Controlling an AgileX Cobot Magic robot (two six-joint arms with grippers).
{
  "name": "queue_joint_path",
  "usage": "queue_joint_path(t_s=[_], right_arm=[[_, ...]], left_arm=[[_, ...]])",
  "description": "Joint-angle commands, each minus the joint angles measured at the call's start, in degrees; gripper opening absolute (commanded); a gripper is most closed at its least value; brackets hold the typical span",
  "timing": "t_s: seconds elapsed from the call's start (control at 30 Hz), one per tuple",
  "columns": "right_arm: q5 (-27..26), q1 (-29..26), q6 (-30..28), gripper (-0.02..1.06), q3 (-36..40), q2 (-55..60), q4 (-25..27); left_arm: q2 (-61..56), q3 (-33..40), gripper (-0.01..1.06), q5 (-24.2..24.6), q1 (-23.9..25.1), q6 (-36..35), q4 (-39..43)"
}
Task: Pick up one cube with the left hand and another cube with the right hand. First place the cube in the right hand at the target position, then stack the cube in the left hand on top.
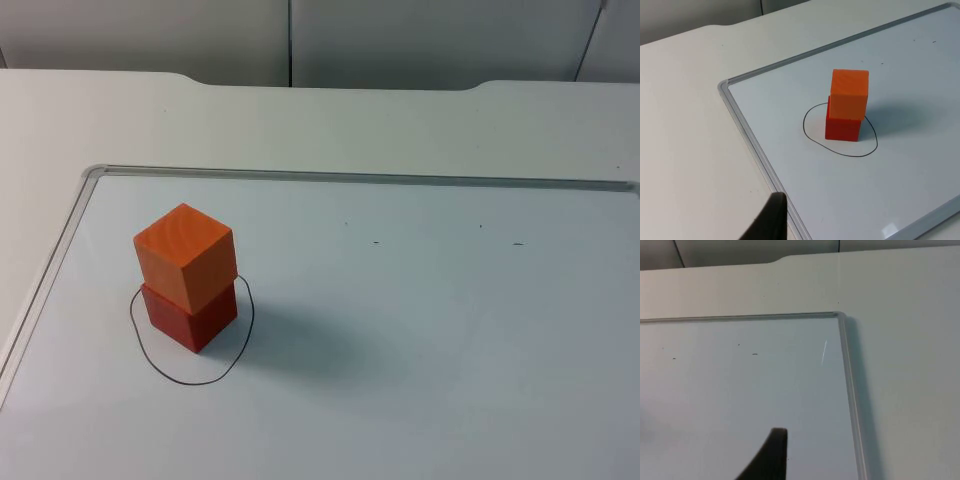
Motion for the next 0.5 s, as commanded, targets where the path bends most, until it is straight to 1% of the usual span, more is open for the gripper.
queue_joint_path(t_s=[0.0, 0.47], right_arm=[[-0.31, -0.76, -0.49, 1.05, 0.35, -0.25, 0.0], [-0.31, -1.18, -0.49, 1.05, 0.35, -0.25, 0.0]], left_arm=[[-0.27, 0.13, 1.05, -0.62, 0.04, -0.28, 0.04], [-0.27, 0.13, 1.05, -0.62, 0.04, -0.28, 0.04]])
